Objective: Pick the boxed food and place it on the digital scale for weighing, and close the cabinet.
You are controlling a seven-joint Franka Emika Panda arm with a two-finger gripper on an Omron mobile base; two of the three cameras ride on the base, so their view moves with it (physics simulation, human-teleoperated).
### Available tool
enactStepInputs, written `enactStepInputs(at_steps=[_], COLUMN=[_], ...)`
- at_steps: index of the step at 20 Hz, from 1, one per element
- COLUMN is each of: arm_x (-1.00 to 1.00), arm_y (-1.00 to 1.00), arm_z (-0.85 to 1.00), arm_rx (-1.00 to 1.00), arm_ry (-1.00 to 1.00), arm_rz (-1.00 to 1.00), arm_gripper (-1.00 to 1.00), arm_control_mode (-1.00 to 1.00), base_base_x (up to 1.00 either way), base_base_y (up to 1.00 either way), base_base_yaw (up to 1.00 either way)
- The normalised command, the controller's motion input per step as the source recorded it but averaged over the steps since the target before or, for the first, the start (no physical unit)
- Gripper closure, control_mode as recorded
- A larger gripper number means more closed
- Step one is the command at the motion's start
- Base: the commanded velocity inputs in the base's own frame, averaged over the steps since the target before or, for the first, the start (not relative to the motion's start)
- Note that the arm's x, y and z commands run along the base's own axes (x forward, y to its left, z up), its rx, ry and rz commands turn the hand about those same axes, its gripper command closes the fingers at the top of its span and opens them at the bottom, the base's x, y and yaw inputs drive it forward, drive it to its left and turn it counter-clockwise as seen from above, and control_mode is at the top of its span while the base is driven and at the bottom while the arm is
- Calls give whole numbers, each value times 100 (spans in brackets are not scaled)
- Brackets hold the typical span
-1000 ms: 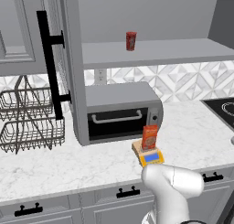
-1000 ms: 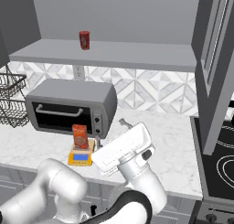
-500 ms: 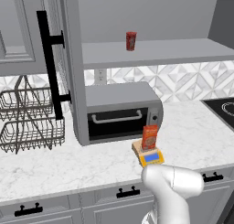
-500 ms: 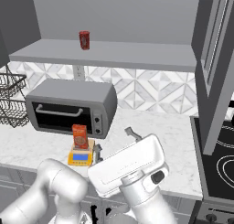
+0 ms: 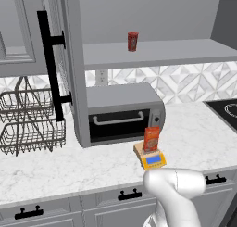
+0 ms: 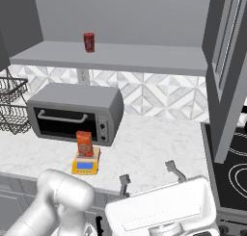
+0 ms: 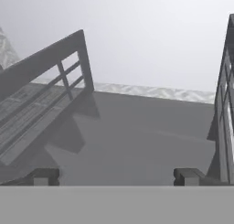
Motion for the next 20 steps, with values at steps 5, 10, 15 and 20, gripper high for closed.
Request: enactStepInputs(at_steps=[5,10,15,20], arm_x=[0,0,54,58], arm_y=[-97,-47,-85,-60], arm_z=[19,-28,5,-21], arm_rx=[3,0,3,1], arm_ry=[37,19,19,20], arm_rz=[-6,0,1,2], arm_gripper=[-100,-100,-100,-100], arm_control_mode=[-100,-100,-100,-100], base_base_x=[0,0,0,0], base_base_y=[0,0,0,0], base_base_yaw=[0,0,0,0])
